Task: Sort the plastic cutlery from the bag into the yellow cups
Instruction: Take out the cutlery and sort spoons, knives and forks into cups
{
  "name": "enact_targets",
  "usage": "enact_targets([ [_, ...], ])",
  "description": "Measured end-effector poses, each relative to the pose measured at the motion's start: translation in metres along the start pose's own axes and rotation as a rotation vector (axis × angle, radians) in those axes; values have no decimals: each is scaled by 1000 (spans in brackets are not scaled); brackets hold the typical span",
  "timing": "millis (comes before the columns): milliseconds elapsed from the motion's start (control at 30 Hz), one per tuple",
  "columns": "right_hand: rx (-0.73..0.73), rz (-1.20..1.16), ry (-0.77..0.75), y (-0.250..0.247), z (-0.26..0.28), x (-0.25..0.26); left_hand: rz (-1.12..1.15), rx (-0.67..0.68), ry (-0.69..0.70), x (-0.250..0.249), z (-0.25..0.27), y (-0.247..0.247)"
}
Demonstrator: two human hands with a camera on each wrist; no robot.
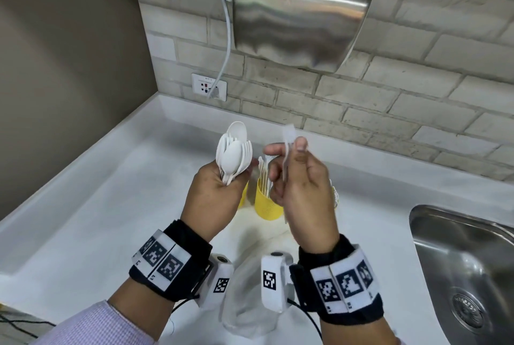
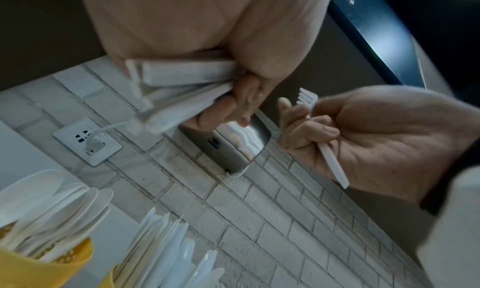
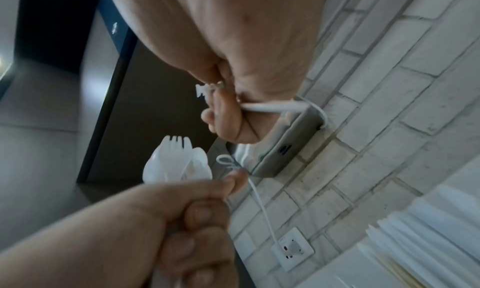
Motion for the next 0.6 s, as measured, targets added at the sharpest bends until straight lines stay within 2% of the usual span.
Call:
enact_targets([
  [100, 71, 258, -110, 17, 8, -3, -39, -24, 21, -1, 0, -4],
  [167, 55, 394, -193, 24, 10, -1, -51, -22, 40, -1, 0, -5],
  [267, 15, 480, -227, 27, 9, -5, -55, -21, 71, -2, -1, -6],
  [467, -19, 297, -213, 27, 7, -7, -10, -19, 84, -11, 4, -4],
  [600, -33, 83, -22, 24, -3, -21, 26, 30, 93, -11, 5, 3],
])
Point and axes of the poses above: each hand's wrist, its own z-axis away from the middle knuckle, its own y-axis out of the palm, x = y × z, the point moved 6 cm from there along -z, towards the middle knuckle, and after that the axes turned 2 degrees about -x, right-handed, at the moved point
